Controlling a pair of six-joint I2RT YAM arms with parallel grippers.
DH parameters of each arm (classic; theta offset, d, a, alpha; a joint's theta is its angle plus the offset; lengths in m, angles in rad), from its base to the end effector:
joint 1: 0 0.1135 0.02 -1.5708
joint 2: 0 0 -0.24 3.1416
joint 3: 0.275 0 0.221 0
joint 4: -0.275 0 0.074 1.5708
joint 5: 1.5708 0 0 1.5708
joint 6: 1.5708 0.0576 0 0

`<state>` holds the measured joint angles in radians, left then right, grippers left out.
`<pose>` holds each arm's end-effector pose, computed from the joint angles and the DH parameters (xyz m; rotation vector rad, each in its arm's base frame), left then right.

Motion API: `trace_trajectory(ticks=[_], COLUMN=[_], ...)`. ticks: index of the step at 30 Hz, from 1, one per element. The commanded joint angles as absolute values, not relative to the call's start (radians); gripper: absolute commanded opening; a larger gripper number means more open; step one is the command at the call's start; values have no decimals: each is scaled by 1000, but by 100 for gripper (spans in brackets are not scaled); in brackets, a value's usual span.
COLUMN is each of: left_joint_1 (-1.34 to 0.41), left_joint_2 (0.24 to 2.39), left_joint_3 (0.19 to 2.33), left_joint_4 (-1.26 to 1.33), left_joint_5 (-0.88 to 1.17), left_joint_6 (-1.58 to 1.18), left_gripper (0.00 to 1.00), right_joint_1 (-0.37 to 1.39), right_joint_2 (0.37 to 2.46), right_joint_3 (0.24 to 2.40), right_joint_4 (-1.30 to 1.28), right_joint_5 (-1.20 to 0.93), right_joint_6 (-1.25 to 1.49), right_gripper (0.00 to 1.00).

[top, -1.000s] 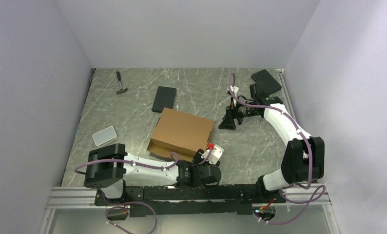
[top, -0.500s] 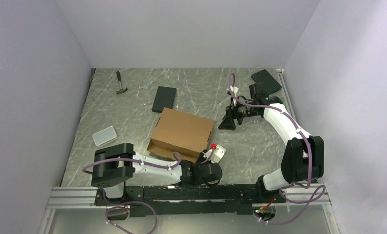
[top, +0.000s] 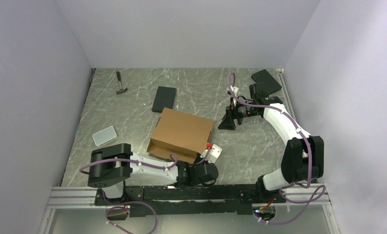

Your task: Fold the paper box

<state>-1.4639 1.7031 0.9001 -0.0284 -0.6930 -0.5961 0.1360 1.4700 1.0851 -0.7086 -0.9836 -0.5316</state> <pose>0.0710 -0.3165 0.1526 0.6374 2.0984 -0.3178 0.2552 0.0833 0.2340 -1.0277 2.0567 1.0885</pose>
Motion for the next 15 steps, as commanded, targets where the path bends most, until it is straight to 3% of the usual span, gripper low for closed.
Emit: trace_trajectory(ticks=[1, 15], left_joint_1=[-1458, -1427], left_joint_2=[1636, 1515], left_joint_3=[821, 680], left_joint_4=[-10, 140], left_joint_5=[-689, -641], left_joint_6=[-642, -680], left_gripper=[0, 0], right_joint_1=[137, 192], right_joint_2=[1452, 1516], right_joint_3=[1074, 970], right_joint_4=[-675, -363], right_joint_5=[-1054, -929], right_joint_6=[-525, -180], right_gripper=[73, 82])
